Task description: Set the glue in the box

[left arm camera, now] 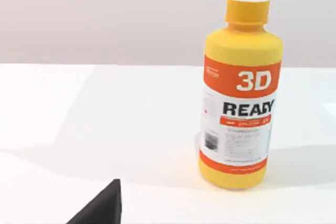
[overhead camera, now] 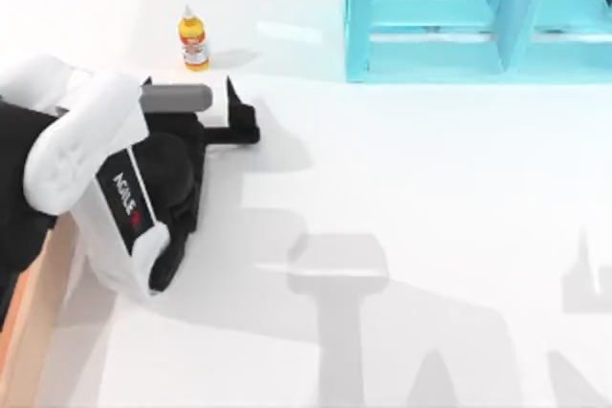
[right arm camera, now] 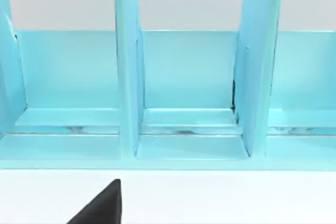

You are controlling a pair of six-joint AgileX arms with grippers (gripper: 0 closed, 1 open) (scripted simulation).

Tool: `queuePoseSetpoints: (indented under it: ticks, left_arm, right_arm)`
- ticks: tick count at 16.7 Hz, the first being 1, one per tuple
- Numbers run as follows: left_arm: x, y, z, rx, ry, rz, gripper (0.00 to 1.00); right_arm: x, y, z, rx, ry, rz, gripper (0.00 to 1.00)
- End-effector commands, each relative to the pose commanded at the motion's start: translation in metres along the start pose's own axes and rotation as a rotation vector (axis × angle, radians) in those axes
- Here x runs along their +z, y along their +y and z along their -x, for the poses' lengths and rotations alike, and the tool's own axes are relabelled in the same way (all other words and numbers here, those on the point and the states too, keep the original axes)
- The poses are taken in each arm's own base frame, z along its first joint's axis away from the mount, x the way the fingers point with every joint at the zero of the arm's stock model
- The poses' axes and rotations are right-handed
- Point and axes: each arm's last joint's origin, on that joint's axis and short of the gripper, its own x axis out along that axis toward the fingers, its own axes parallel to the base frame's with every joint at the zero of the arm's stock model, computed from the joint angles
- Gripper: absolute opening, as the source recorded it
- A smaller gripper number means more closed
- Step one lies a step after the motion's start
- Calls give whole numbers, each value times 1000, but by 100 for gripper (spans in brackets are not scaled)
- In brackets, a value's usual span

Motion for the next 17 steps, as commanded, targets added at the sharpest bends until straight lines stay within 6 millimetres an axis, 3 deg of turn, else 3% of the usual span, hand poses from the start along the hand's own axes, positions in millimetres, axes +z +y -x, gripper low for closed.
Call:
queuePoseSetpoints:
  ticks: [11,17]
  left_arm:
    - [0,1,-92,4,-5,1,100]
    - [1,2,-98,4,-3,1,100]
  right_arm:
    - [0,0,0,0,0,0,100]
    - [0,0,0,0,0,0,100]
